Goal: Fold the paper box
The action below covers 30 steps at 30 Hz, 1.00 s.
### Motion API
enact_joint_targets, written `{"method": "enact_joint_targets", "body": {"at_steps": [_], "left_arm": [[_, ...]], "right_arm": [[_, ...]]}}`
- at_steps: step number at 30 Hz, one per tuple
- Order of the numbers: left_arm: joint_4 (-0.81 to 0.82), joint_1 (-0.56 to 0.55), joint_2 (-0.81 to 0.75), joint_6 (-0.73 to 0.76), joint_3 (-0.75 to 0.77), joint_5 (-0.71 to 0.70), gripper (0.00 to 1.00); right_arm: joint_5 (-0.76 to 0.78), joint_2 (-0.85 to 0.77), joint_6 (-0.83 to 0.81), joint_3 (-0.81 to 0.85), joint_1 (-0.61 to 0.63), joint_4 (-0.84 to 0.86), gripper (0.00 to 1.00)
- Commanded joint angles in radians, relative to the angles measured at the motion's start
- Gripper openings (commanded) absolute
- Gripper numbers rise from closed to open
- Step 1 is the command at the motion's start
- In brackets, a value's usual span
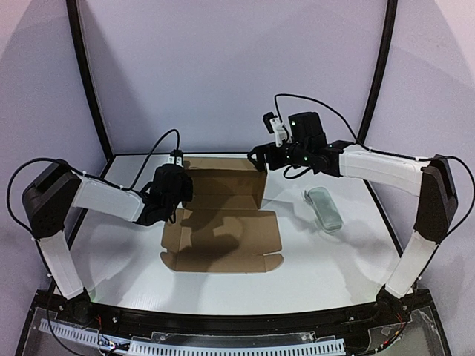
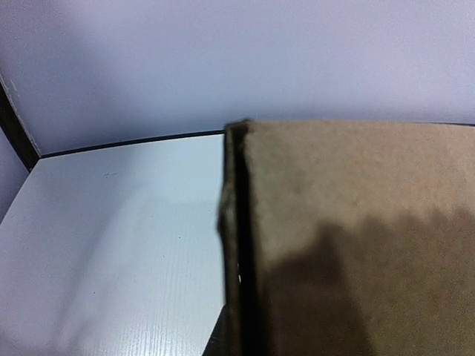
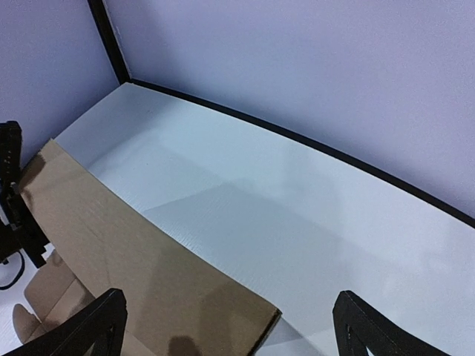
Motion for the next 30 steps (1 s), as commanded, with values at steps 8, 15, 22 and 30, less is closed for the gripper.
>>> {"method": "enact_joint_targets", "body": {"at_steps": [8,15,22,30], "left_arm": [[0.026,-0.002,0.024,-0.035,-0.020,0.008,0.01],[0.004,-0.002,0.044,-0.047,-0.013,0.015,0.01],[-0.014,-0.001,0.054,-0.059,-0.012,0.004,0.01],[-0.043,-0.001,0.062,-0.064,0.004,-0.001,0.01]], "right_arm": [[-0.025,0.089,0.003,-0.097,-0.059,0.196,0.98],[-0.035,0.144,0.019,-0.153,-0.081,0.260,0.98],[-0.035,0.163,0.036,-0.213,-0.084,0.250,0.96],[-0.021,0.141,0.033,-0.208,-0.085,0.204,0.96]]}}
